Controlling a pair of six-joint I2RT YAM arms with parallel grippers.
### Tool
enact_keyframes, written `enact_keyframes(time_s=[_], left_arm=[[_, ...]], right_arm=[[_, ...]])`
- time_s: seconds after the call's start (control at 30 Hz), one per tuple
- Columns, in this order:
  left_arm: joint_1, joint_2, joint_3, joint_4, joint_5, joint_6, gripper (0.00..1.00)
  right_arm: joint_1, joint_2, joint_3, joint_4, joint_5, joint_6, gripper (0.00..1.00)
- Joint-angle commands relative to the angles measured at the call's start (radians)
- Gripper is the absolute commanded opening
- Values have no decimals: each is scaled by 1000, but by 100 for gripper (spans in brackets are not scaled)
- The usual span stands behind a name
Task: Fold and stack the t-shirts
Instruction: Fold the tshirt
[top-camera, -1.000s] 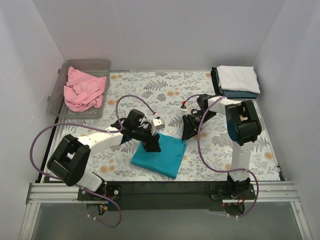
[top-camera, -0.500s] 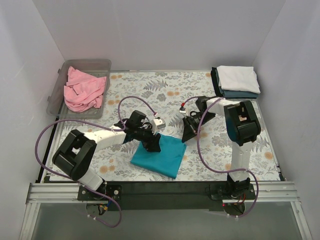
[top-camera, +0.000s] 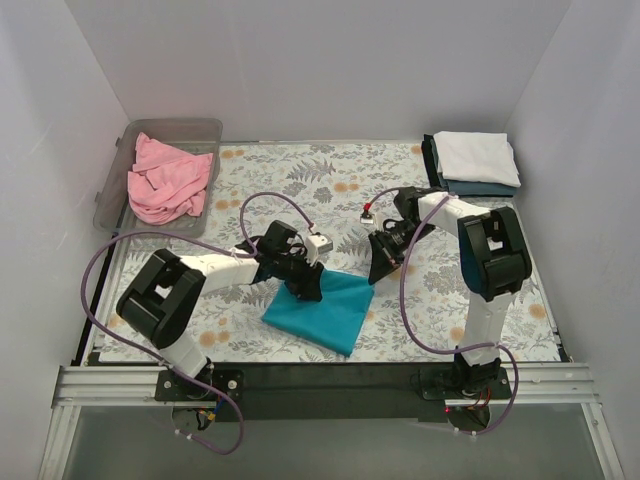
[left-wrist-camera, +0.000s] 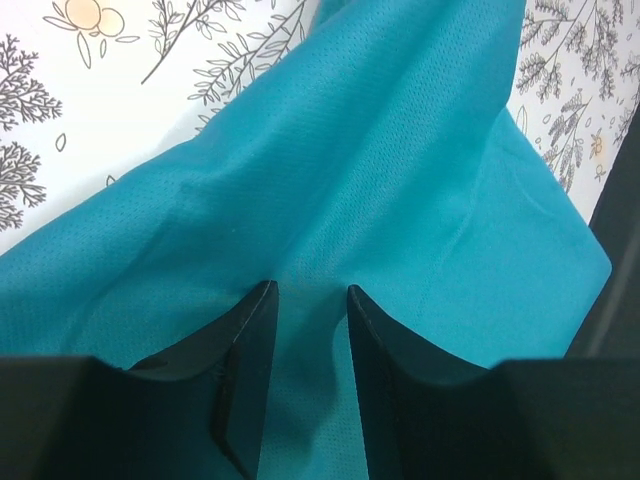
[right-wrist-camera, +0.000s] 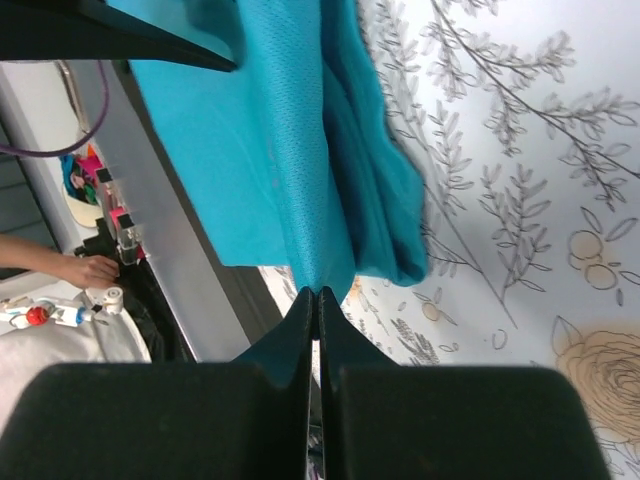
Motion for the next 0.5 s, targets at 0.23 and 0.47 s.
enact_keyframes(time_s=[0.23, 0.47], left_arm=[[6, 61, 29, -33, -126, -56, 33], [49, 82, 60, 22, -83, -143, 34]], right_arm=[[-8, 160, 90, 145, 263, 58, 1], [-8, 283, 401, 154, 371, 49, 1]])
